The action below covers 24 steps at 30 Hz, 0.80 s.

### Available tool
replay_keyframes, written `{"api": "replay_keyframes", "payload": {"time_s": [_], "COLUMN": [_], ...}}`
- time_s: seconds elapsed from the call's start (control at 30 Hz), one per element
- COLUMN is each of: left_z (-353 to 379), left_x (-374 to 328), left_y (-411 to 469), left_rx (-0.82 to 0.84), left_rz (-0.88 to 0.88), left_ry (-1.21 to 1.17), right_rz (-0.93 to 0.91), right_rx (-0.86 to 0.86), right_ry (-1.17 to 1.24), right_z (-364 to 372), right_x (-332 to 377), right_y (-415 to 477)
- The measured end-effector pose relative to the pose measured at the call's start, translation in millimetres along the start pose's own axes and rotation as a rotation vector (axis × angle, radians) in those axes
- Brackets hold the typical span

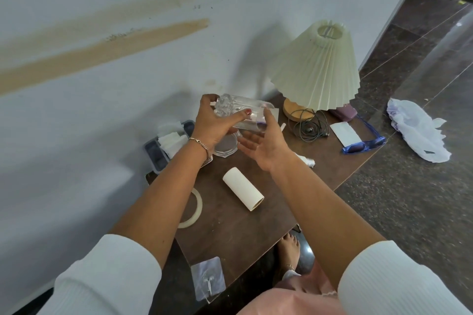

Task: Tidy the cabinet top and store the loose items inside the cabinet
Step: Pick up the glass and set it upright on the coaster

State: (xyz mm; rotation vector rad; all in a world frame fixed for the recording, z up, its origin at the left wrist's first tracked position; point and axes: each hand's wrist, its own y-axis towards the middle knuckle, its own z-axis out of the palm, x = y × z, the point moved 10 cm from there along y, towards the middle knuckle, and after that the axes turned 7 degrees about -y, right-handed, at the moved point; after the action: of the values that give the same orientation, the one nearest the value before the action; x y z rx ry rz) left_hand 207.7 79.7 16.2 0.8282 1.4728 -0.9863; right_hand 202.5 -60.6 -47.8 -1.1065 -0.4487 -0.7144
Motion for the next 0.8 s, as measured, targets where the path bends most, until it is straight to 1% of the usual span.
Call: {"api": "replay_keyframes", "payload": {"time_s": [0.07, 0.13, 0.2, 0.3, 0.4, 0.5, 0.57, 0.7, 0.8], "left_z": [-1, -5, -9, -10, -2, 4, 7, 3, -1], "left_x": [-3, -7, -7, -2, 4, 9, 13, 18, 17], "left_y": [0, 2, 6, 15, 24, 35, 41, 52, 54], "left_rx": [0.042, 0.07, 0.118, 0.241, 0.356, 0.392, 0.418, 0.433, 0.414], "left_rz": [-0.004, 0.02, 0.016, -0.012, -0.015, 0.008, 0.015, 0.015, 0.065], "left_ry": [-0.061, 0.013, 0.114, 0.286, 0.482, 0.646, 0.712, 0.724, 0.786], "right_rz": [-0.058, -0.13, -0.202, -0.33, -0.449, -0.534, -0.558, -0.583, -0.59], "right_rx": [0.021, -0.046, -0.099, -0.109, -0.088, -0.045, -0.029, 0.044, 0.074], "right_ry": [0.095, 0.104, 0.044, -0.124, -0.358, -0.554, -0.648, -0.767, -0.824], "right_z": [12, 12, 9, 9, 17, 26, 30, 40, 45], "right_x": [10, 22, 34, 51, 64, 68, 67, 59, 52], "right_y": [0, 1, 3, 5, 9, 15, 20, 30, 37]}}
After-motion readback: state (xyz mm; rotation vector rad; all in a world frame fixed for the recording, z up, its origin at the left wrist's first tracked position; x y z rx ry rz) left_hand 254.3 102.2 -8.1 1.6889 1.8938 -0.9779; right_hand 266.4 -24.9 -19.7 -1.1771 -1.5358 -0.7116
